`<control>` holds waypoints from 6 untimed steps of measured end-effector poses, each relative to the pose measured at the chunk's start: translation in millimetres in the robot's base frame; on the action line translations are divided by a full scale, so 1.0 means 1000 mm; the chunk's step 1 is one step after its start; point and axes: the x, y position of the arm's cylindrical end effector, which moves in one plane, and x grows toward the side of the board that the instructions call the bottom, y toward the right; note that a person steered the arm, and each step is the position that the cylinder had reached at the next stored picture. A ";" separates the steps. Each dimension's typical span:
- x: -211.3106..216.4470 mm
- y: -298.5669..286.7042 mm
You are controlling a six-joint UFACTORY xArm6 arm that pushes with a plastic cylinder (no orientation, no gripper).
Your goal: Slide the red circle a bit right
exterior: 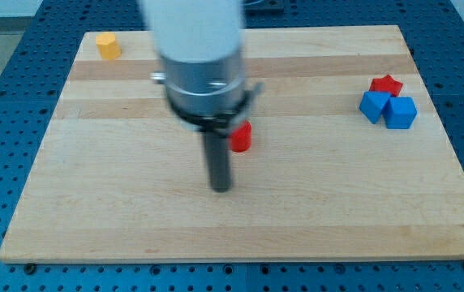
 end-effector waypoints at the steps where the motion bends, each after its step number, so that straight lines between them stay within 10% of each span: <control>1: -0.007 0.060; 6: -0.075 -0.054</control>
